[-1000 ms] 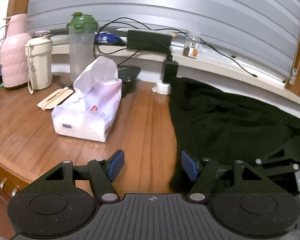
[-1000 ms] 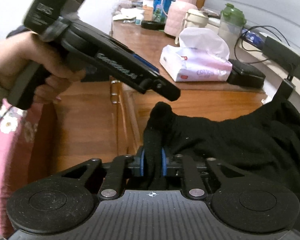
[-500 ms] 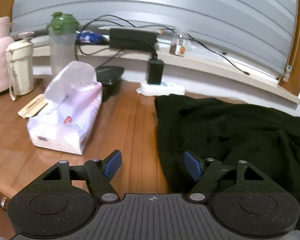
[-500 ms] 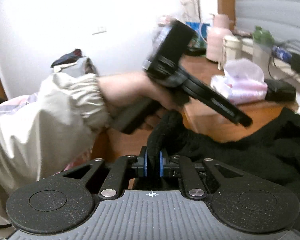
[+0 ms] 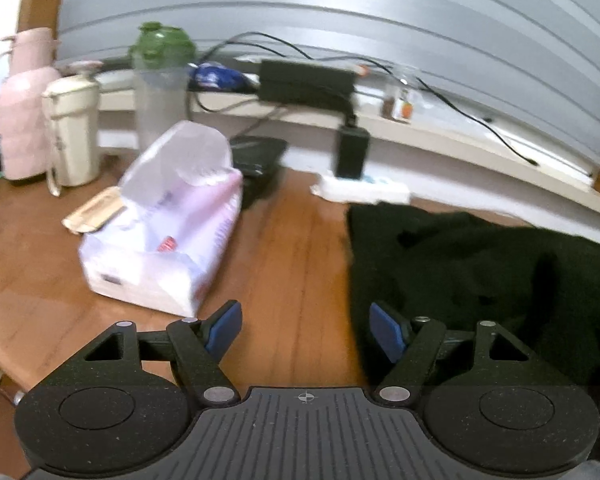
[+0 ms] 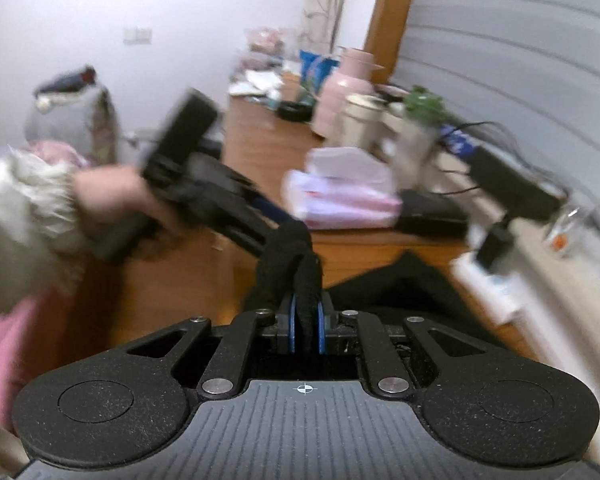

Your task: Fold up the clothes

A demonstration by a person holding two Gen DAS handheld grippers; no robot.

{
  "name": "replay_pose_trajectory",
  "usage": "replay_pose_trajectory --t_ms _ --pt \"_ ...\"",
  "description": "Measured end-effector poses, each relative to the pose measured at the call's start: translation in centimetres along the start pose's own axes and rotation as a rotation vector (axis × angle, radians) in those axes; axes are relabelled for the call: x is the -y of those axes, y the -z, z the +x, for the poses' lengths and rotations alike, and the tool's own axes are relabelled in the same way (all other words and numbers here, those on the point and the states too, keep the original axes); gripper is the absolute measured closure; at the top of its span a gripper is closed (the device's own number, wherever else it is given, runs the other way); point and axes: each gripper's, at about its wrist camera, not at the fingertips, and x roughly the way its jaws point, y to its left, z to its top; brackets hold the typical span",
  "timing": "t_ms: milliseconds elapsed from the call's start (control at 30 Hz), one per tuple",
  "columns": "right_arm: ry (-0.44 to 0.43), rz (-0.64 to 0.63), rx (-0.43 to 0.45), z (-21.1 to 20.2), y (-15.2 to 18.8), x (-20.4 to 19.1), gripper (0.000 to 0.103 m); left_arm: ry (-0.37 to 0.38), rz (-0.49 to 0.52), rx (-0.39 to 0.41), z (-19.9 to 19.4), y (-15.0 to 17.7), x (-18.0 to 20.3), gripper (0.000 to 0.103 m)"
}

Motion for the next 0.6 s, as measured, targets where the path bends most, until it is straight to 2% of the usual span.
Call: replay_pose_trajectory --t_ms 133,233,367,467,600 --pt "0.09 -0.121 -0.024 1.4 -0.4 2.3 0.092 0.001 -0.034 0.052 -1.0 -0.5 -0.2 0.028" --pt "0.204 -0.242 -0.036 3.4 -0.7 3.5 0.093 0.017 -0.036 0.076 -1.5 -0.7 0.1 0.028" --pt "0.274 -0.344 -0.046 6.9 -1.5 5.9 0.093 0.048 -0.014 0.096 -2.0 -1.0 1.1 0.027" --pt "0.256 -0.299 -0.037 9.7 -1.5 8.0 0.092 0.085 -0.01 0.105 -2.0 -0.9 2.0 0.027" --pt "0.242 -0.173 -0.101 12.9 0.0 10.1 0.087 0.134 0.002 0.1 -1.6 -0.3 3.4 0.031"
